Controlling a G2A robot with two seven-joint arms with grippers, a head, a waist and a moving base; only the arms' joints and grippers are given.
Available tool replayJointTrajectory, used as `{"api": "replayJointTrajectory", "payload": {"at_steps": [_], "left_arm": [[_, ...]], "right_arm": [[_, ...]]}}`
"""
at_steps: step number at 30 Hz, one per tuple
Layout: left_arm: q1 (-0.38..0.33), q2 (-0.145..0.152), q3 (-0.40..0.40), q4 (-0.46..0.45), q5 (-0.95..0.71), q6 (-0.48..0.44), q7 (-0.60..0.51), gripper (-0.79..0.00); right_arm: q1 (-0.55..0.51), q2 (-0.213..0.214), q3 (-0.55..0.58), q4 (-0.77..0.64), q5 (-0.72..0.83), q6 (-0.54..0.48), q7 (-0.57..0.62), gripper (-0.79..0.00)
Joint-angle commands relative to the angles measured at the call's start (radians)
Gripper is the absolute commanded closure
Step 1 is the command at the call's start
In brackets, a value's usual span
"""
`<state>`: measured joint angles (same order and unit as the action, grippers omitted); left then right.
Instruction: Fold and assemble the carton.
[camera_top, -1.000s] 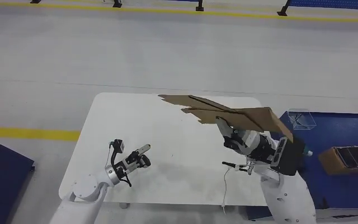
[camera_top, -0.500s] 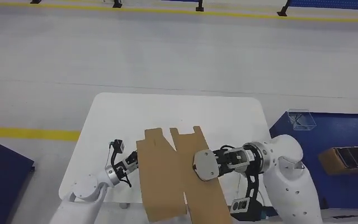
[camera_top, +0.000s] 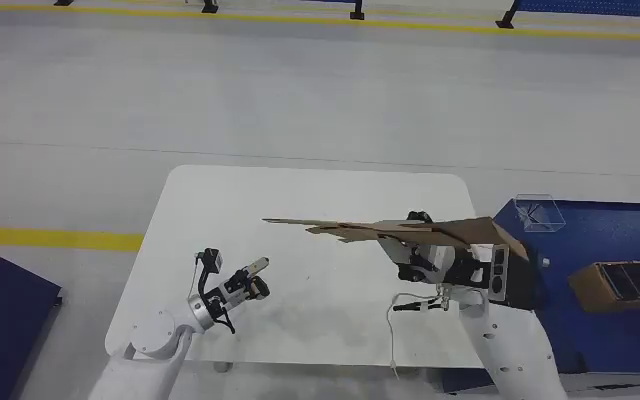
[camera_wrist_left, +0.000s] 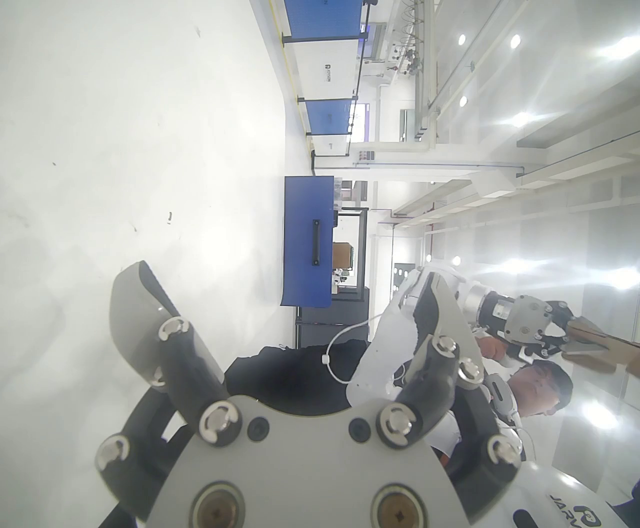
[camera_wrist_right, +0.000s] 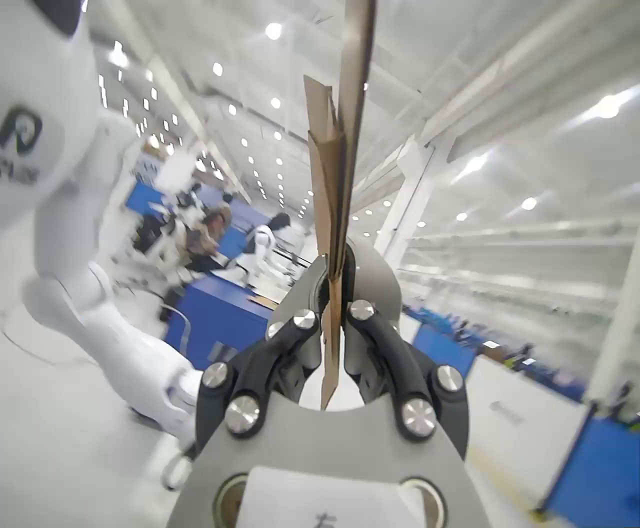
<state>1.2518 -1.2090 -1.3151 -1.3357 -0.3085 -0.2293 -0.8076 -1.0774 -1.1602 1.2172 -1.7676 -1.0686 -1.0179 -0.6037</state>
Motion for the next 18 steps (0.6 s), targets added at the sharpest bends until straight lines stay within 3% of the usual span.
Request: {"api": "replayJointTrajectory", "payload": {"at_steps": [1,3,4,7,9,14,18], "left_arm": [[0.0,0.0,0.0,0.0,0.0,0.0,0.0,-0.785],[0.0,0.0,0.0,0.0,0.0,0.0,0.0,-0.785],[0.0,0.0,0.0,0.0,0.0,0.0,0.0,-0.785],[0.0,0.0,0.0,0.0,0.0,0.0,0.0,-0.785],[0.0,0.0,0.0,0.0,0.0,0.0,0.0,-0.785],[0.0,0.0,0.0,0.0,0.0,0.0,0.0,-0.785],[0.0,0.0,0.0,0.0,0.0,0.0,0.0,-0.785]], "right_arm": [[0.013,0.028,-0.099,-0.021,0.465,0.006,0.345,0.0],[0.024,0.063,-0.159,-0.027,0.833,0.027,0.642,0.0],[0.028,0.082,-0.183,-0.049,1.012,0.088,0.801,0.0],[0.037,0.131,-0.16,-0.128,1.496,0.365,1.226,0.0],[0.022,0.152,-0.109,-0.14,1.707,0.512,1.418,0.0],[-0.038,0.171,-0.039,-0.145,1.984,0.779,1.581,0.0],[-0.04,0.173,-0.029,-0.148,1.998,0.799,1.583,0.0]]}}
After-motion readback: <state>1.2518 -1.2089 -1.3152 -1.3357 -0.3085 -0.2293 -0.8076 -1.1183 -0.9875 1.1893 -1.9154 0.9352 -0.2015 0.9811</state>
